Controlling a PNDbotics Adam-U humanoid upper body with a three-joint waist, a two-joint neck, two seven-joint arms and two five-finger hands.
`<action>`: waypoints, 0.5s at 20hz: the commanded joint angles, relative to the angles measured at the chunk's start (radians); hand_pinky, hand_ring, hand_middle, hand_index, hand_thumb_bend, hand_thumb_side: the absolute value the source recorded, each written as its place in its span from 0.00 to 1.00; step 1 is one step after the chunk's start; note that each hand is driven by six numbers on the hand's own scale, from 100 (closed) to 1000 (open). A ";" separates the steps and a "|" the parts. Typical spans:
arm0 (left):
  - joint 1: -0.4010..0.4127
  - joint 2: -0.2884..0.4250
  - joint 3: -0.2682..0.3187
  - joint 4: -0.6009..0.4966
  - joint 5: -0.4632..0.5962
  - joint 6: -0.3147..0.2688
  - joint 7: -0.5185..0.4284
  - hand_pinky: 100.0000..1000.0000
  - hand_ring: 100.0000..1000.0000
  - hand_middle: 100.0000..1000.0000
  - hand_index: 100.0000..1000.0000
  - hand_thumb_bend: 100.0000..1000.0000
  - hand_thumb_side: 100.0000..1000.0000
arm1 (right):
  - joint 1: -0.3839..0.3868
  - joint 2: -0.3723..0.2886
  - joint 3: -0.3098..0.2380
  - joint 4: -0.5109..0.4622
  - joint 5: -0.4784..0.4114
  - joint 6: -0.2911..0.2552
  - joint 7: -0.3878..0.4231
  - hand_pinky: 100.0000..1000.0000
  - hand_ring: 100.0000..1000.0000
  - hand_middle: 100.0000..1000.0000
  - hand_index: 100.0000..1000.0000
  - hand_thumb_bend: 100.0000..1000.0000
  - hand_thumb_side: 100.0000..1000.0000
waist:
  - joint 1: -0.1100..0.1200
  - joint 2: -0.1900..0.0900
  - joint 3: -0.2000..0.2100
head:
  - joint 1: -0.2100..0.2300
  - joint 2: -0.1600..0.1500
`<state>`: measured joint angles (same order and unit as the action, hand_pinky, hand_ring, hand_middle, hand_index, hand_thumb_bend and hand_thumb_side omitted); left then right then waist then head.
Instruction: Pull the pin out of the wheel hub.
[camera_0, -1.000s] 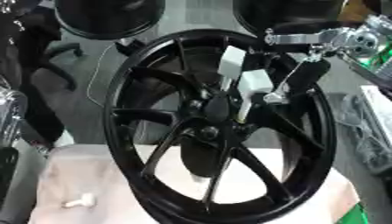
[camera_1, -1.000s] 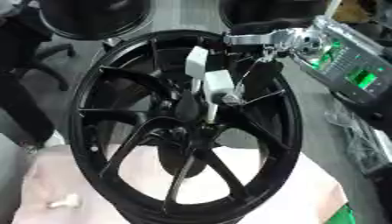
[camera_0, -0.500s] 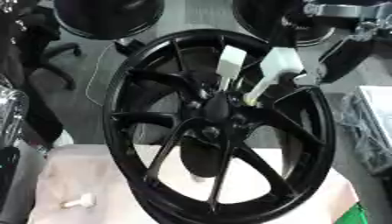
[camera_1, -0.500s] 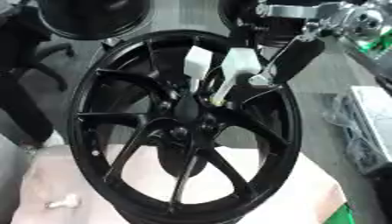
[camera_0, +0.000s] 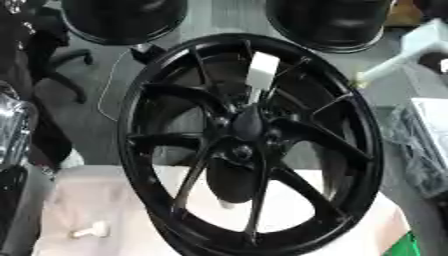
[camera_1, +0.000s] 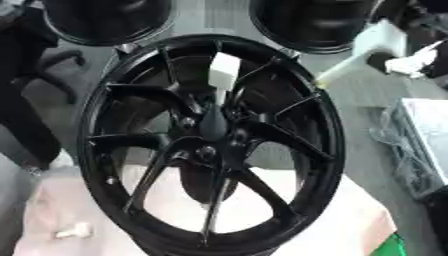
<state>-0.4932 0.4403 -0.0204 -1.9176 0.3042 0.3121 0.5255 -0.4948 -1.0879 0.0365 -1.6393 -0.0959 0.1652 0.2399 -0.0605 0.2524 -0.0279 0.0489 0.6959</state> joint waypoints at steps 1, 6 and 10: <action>-0.009 0.026 0.013 -0.019 -0.006 -0.002 0.006 0.66 0.72 0.63 0.61 0.27 0.52 | 0.046 -0.024 -0.115 0.118 0.051 -0.019 -0.068 0.67 0.48 0.44 0.54 0.00 0.00 | 0.005 -0.014 -0.005 | 0.009 -0.011; -0.005 0.028 0.018 -0.020 -0.007 -0.003 0.012 0.66 0.72 0.63 0.61 0.27 0.52 | 0.114 0.016 -0.194 0.302 0.174 -0.045 -0.079 0.68 0.52 0.50 0.60 0.03 0.00 | 0.007 -0.013 -0.012 | 0.016 -0.011; -0.004 0.029 0.021 -0.020 -0.007 -0.003 0.016 0.66 0.72 0.63 0.61 0.27 0.52 | 0.125 0.039 -0.236 0.411 0.207 -0.046 -0.113 0.73 0.64 0.68 0.73 0.06 0.23 | 0.008 -0.012 -0.014 | 0.021 -0.010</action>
<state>-0.4904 0.4410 -0.0115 -1.9177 0.3036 0.3102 0.5375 -0.3611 -1.0198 -0.1692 -1.2537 0.0962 0.1210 0.1404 -0.0518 0.2537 -0.0404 0.0667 0.6923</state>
